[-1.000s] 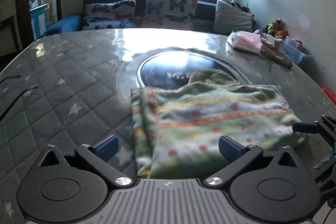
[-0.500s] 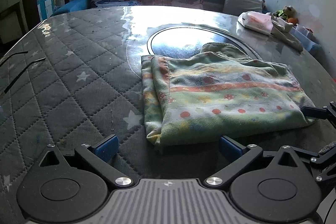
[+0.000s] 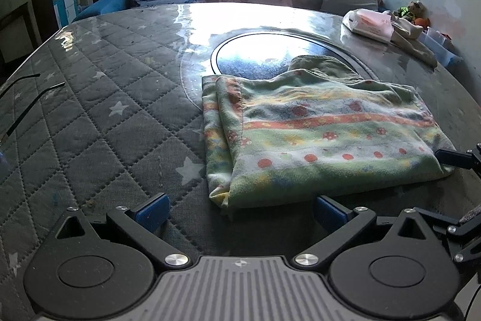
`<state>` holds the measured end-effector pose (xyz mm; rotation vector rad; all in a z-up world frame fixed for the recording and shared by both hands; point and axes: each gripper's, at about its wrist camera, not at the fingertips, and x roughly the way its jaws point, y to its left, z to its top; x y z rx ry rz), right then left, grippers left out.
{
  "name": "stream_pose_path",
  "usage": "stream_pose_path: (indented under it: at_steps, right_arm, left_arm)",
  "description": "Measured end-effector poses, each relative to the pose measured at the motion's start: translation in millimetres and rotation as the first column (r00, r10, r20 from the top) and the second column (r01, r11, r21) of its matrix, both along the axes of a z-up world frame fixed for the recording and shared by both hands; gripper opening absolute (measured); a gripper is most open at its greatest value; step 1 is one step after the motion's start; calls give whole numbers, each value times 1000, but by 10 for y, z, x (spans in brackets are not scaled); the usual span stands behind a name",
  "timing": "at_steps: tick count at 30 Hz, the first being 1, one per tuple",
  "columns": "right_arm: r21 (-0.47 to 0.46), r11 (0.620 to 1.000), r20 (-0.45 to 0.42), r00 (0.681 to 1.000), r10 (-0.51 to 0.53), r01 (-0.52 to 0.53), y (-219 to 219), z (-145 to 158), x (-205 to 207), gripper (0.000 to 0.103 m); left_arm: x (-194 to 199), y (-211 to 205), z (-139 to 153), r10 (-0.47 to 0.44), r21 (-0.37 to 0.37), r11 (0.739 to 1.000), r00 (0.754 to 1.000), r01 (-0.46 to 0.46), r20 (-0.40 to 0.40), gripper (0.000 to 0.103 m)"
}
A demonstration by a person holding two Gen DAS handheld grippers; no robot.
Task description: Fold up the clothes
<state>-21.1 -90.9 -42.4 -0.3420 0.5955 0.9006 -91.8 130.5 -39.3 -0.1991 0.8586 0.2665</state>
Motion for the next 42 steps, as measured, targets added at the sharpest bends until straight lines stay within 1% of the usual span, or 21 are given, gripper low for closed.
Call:
stream_pose_path:
  at_steps: [4,7,9,13,17,19,24,28,29,31,33,34,36,37,39,40,42]
  right_arm:
    - [6,1000,8,1000,9,-9,0,54,-34,103]
    - [10,1000,50,999,21,-21,33,182,-103,103]
    - [8,999,77,996,51,-52,86,265,-149,103]
    - [-21,990,103,985,138,-137,315,363,-236,103]
    - [-55,973,124,966,228,-223,604,407,-318,102]
    - [-70,962,127,954,271,-264,780,402,-354,102]
    - [-126,939,126,933,336,-321,1147,335,-399,95]
    - [-163,920,127,917,377,-356,1325,276,-428,88]
    - [-171,915,134,912,388,-364,1363,262,-440,84]
    - [-189,910,148,906,398,-369,1423,241,-463,82]
    - [-209,905,158,901,404,-369,1489,207,-486,73]
    - [-216,904,160,900,405,-369,1512,192,-492,71]
    - [-219,905,157,903,400,-363,1529,170,-474,60]
    - [-221,906,156,904,398,-361,1537,160,-466,58]
    - [-214,907,146,906,397,-363,1539,165,-448,41]
    - [-206,907,139,906,399,-368,1534,179,-438,40]
    - [-189,907,125,907,402,-376,1522,207,-419,33]
  left_arm:
    - [-25,73,25,15,-21,1000,1000,-16,-8,103]
    - [-69,177,47,41,-34,999,999,-42,-7,103]
    - [-99,257,63,58,-43,997,998,-58,1,103]
    - [-139,417,110,92,-54,994,995,-91,26,103]
    - [-157,585,174,136,-60,989,989,-133,48,103]
    - [-157,672,186,157,-75,985,986,-153,53,103]
    - [-143,827,196,182,-112,978,981,-174,63,103]
    - [-97,909,211,198,-159,970,978,-184,72,103]
    - [-86,925,218,199,-175,967,977,-183,75,103]
    - [-65,957,232,201,-206,962,976,-181,81,103]
    - [-22,973,234,201,-239,955,976,-177,80,103]
    - [-2,977,235,203,-252,951,976,-177,79,103]
    - [37,980,232,203,-281,944,976,-175,77,103]
    - [55,978,228,204,-297,939,976,-174,73,103]
    - [93,981,216,213,-329,927,975,-180,66,103]
    - [110,982,211,217,-344,921,974,-183,63,103]
    - [143,979,204,224,-375,908,973,-187,59,103]
